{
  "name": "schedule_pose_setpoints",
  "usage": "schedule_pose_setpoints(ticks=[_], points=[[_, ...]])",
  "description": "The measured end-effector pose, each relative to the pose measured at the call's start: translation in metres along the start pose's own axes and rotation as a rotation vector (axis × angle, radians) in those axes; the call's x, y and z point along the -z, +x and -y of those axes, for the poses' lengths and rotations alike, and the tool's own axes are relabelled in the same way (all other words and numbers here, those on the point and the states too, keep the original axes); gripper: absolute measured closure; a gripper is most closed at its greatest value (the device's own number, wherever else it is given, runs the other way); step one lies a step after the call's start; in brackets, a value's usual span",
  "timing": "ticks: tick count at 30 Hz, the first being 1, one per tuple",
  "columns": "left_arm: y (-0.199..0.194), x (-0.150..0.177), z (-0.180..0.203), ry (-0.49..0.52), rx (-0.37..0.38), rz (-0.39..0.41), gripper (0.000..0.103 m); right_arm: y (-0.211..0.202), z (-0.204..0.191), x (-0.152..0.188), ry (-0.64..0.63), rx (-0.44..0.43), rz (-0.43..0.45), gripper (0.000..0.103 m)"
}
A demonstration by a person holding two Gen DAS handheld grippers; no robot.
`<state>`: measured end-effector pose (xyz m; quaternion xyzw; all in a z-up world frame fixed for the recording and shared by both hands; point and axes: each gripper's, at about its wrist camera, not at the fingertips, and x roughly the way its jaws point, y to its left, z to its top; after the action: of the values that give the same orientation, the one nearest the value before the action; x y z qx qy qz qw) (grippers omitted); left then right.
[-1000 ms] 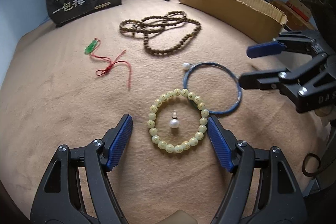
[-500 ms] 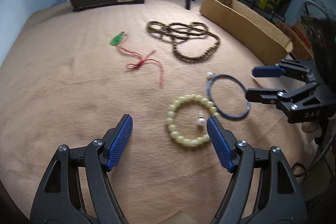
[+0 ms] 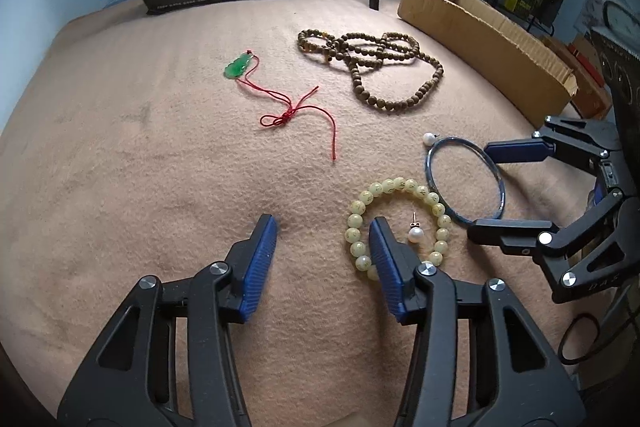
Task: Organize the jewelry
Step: 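Grasp the cream bead bracelet with the left tool while the right tool grasps the blue bangle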
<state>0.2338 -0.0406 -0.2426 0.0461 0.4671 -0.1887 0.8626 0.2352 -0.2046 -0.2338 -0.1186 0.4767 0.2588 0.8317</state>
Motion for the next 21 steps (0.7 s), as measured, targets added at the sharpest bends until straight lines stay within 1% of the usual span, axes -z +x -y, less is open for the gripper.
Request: schedule_pose_setpoints(ticks=[2, 4, 5, 7, 10, 12, 17, 21], points=[[0.002, 0.000, 0.006, 0.034, -0.034, 0.008, 0.063, 0.002, -0.001, -0.001, -0.008, 0.008, 0.001, 0.031], [0.003, -0.001, 0.009, 0.050, -0.052, 0.017, 0.074, 0.005, -0.003, -0.003, -0.018, 0.021, 0.000, 0.031], [0.003, -0.002, 0.009, 0.049, -0.058, 0.022, 0.076, 0.004, -0.005, -0.002, -0.022, 0.027, 0.002, 0.031], [0.004, -0.003, 0.005, 0.031, -0.059, 0.026, 0.086, 0.005, -0.006, -0.003, -0.031, 0.036, 0.004, 0.031], [0.003, -0.003, -0.001, 0.003, -0.057, 0.028, 0.095, 0.004, -0.007, -0.002, -0.030, 0.036, 0.007, 0.031], [0.002, -0.003, -0.006, -0.021, -0.044, 0.026, 0.095, 0.004, -0.005, -0.001, -0.021, 0.034, 0.011, 0.032], [-0.002, -0.003, -0.008, -0.049, -0.046, 0.035, 0.095, 0.001, -0.004, 0.000, -0.008, 0.039, 0.022, 0.033], [-0.011, -0.003, -0.012, -0.084, -0.032, 0.048, 0.096, -0.006, -0.003, 0.002, 0.011, 0.040, 0.037, 0.033]])
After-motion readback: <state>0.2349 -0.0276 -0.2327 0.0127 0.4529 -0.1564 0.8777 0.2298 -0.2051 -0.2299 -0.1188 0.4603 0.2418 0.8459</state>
